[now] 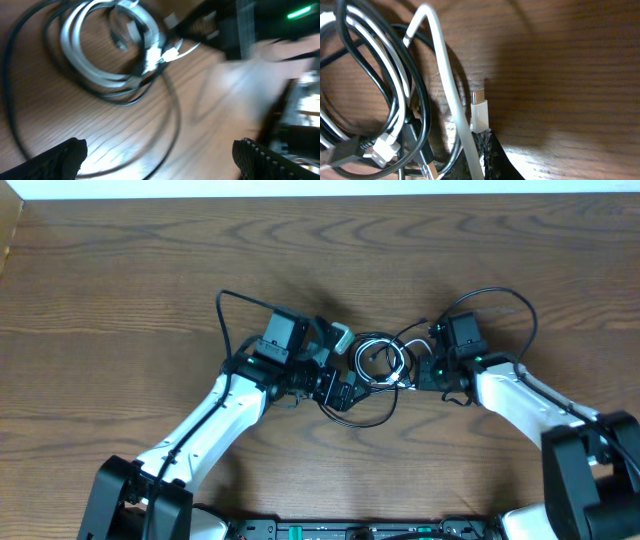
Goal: Untangle cables
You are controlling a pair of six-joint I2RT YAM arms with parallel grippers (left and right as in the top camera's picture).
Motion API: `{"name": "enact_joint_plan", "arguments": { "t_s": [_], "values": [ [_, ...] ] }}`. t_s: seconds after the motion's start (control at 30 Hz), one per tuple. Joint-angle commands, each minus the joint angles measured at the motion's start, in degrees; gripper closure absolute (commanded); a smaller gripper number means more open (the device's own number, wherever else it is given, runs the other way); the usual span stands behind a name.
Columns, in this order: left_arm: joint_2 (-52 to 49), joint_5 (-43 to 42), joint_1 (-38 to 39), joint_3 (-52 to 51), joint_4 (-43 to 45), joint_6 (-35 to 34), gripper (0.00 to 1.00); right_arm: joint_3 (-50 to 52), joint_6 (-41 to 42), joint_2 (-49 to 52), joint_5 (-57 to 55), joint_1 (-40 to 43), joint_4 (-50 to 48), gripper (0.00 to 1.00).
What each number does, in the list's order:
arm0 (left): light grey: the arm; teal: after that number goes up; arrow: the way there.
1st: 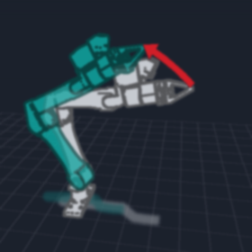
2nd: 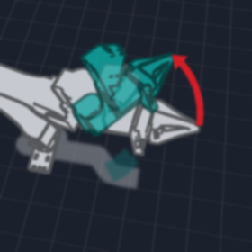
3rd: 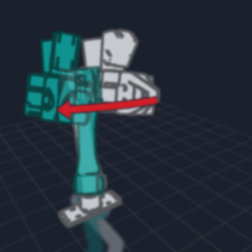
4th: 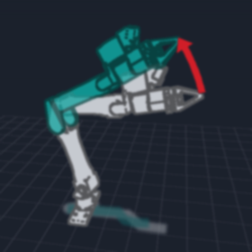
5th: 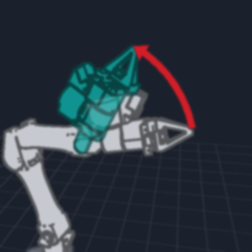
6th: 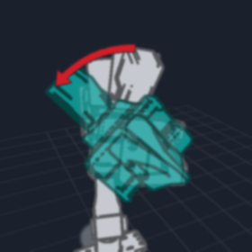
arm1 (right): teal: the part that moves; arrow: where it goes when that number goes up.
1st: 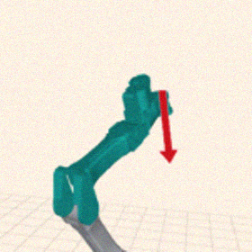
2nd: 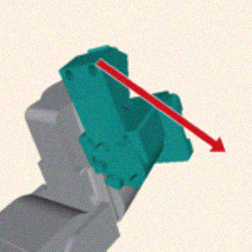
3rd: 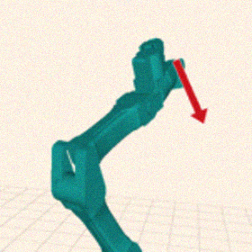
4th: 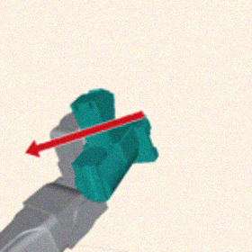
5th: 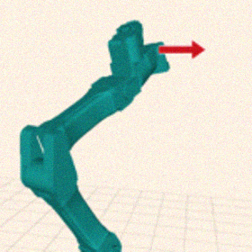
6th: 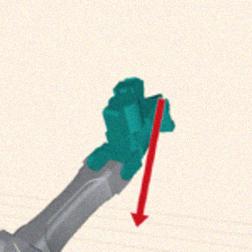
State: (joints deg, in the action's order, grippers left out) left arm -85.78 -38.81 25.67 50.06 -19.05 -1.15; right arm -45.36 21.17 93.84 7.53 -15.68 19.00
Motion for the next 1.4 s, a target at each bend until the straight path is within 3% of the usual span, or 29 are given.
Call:
{"name": "enact_joint_plan", "arguments": {
  "t_s": [0.0, 0.17, 0.3, 0.43, 0.9, 1.37],
  "values": [
    [-0.4, 8.0, 0.5, -1.6, 1.1, 1.6, 0.01, -1.8, 2.8, -6.1, 2.3, 1.4, -0.1, 0.99],
    [-0.7, 4.5, 0.5, -2.0, 5.0, 0.2, 0.02, -2.7, 2.8, -13.4, 7.5, 2.8, 1.7, 0.99],
    [-1.9, -2.9, 0.7, -2.0, 10.2, -9.7, 0.02, -2.7, 2.8, -18.6, 7.5, 3.0, 3.8, 0.99],
    [-4.7, -3.0, 1.8, -2.0, 15.1, -15.5, 0.02, -2.7, 3.1, -23.4, 7.9, 3.0, 4.8, 0.99],
    [-18.3, -6.7, 11.8, -2.0, 34.6, -15.0, 0.02, -2.8, 3.2, -31.8, 7.6, 3.5, 9.8, 0.99],
    [-18.8, 6.6, 11.8, -2.0, 34.6, -15.0, 0.02, -2.8, 2.7, -35.5, 7.9, 7.9, 13.7, 0.99]
  ]
}}
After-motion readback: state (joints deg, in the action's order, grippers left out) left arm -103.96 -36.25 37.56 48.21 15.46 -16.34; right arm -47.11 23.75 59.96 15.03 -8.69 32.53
